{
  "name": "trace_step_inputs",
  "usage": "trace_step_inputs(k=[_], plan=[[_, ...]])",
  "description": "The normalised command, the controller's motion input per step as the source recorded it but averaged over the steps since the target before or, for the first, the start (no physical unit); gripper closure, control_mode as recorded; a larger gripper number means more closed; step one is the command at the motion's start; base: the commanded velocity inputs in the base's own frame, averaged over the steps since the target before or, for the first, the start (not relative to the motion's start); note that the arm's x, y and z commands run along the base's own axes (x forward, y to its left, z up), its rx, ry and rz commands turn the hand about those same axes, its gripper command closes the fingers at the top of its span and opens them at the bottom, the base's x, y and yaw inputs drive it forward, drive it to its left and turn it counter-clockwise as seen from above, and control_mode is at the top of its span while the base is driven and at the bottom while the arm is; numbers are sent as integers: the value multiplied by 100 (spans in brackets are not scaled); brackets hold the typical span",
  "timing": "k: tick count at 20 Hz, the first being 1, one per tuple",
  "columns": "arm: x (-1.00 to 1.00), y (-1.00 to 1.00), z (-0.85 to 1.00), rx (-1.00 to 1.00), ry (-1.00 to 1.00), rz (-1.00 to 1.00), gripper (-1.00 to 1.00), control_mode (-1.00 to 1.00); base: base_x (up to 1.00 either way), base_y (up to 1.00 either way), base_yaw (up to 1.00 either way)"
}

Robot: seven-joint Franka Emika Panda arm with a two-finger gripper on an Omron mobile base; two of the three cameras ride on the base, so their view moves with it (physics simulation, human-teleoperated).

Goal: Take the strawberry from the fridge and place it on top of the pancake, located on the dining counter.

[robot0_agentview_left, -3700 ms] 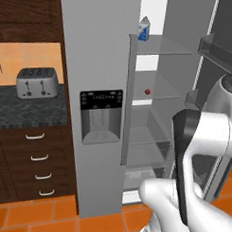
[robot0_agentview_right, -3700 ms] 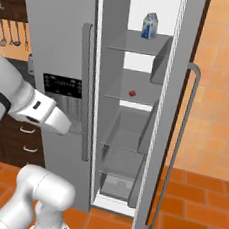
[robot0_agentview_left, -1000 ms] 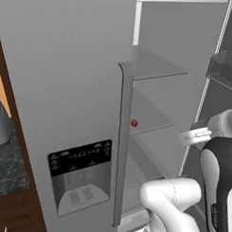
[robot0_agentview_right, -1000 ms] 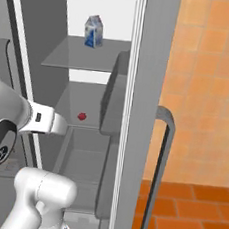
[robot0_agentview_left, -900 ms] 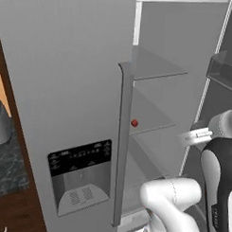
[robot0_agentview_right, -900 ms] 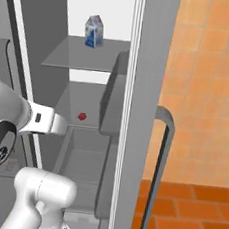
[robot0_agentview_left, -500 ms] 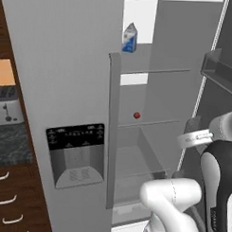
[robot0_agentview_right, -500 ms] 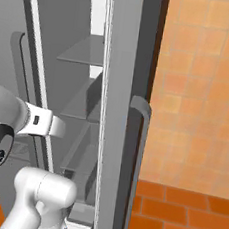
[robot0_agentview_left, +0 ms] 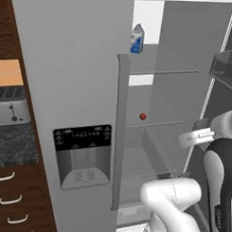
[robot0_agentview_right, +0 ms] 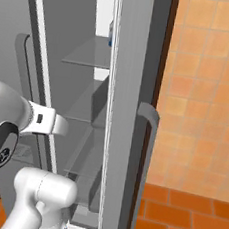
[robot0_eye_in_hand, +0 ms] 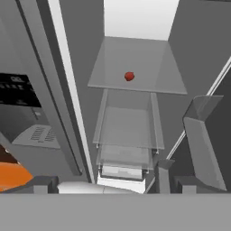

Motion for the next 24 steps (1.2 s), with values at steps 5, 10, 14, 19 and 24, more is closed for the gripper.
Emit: trace_step_inputs(k=[5, 10, 14, 19, 24], plan=[[44, 37, 0, -8, 2, -15, -100, -100, 4, 12, -5], [77, -20, 0, 0, 9, -1, -100, -100, 0, 0, 0], [78, -16, -12, 4, 4, 1, -100, -100, 0, 0, 0], [91, -3, -48, 2, 0, 1, -100, -100, 0, 0, 0], [87, -7, -54, 2, 3, 2, -100, -100, 0, 0, 0]])
